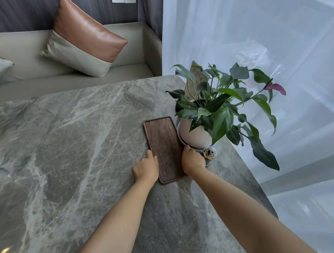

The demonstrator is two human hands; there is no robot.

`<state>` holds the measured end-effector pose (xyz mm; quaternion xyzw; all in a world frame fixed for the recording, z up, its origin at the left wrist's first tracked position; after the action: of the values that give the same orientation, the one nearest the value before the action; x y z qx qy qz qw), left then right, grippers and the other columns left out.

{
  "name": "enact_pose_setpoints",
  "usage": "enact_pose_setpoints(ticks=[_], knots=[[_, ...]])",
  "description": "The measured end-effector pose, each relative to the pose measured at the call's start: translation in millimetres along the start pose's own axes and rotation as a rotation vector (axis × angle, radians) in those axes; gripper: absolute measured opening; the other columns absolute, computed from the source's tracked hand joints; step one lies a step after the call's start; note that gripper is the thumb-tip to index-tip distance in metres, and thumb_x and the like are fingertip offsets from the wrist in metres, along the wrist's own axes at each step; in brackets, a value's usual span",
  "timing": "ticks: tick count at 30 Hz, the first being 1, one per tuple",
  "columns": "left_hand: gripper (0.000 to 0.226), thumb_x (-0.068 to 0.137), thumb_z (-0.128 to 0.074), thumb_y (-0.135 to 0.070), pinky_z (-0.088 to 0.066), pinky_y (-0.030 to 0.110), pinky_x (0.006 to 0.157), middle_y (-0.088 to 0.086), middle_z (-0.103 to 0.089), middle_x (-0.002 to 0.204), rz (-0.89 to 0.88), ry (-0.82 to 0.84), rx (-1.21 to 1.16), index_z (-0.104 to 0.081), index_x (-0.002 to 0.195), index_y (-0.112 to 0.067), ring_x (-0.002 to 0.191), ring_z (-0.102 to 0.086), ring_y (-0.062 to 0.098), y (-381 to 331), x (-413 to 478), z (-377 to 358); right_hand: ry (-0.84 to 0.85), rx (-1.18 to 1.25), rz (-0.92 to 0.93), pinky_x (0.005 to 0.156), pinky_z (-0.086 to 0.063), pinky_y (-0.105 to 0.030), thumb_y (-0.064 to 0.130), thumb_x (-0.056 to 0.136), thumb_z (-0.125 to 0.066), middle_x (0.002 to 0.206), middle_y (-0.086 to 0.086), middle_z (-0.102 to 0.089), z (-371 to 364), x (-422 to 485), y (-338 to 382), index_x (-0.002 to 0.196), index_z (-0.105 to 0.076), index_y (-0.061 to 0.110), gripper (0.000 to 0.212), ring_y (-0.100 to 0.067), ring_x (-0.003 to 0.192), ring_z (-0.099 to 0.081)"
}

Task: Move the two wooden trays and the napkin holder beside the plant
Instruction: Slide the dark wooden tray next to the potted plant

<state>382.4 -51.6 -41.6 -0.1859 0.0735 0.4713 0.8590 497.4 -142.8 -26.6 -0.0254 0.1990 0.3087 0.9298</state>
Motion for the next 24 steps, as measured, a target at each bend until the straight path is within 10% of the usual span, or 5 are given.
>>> enact_pose_setpoints(ticks=[6, 13, 24], knots=[[0.041, 0.098, -0.034, -0.033, -0.04, 0.041, 0.098, 0.015, -0.049, 0.132, -0.1, -0.131, 0.028, -0.044, 0.128, -0.007, 0.123, -0.044, 0.03, 20, -13, 21, -0.11, -0.011, 0.107, 0.085, -0.049, -0.046, 0.023, 0.101, -0.033, 0.134, -0.022, -0.045, 19, -18, 26, 0.129, -0.035, -0.001, 0.037, -0.037, 0.124, -0.045], [0.062, 0.1, -0.021, -0.04, 0.0, 0.043, 0.121, 0.007, 0.008, 0.16, -0.176, -0.12, 0.103, 0.004, 0.149, -0.011, 0.148, 0.006, 0.02, 82, -26, 59, -0.152, -0.045, 0.263, 0.119, -0.014, -0.042, 0.04, 0.101, -0.026, 0.16, -0.016, 0.0, 31, -46, 87, 0.149, 0.004, 0.004, 0.067, -0.031, 0.148, -0.006], [0.071, 0.085, 0.002, -0.05, -0.003, 0.042, 0.121, -0.002, 0.012, 0.155, -0.083, -0.219, 0.215, 0.01, 0.143, -0.01, 0.147, 0.001, 0.013, 258, -77, 122, -0.172, -0.053, 0.482, 0.121, 0.006, -0.039, 0.046, 0.1, -0.016, 0.157, -0.01, 0.023, 12, -123, 256, 0.142, 0.025, 0.007, 0.071, -0.023, 0.146, 0.02]])
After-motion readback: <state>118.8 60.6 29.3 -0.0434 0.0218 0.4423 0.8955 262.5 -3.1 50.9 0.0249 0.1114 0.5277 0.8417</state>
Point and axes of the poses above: each hand's wrist, its own x-axis towards the middle knuckle, its own z-axis out of the back of the hand, y = z × x, the point moved 5 cm from there along x, towards the middle knuckle
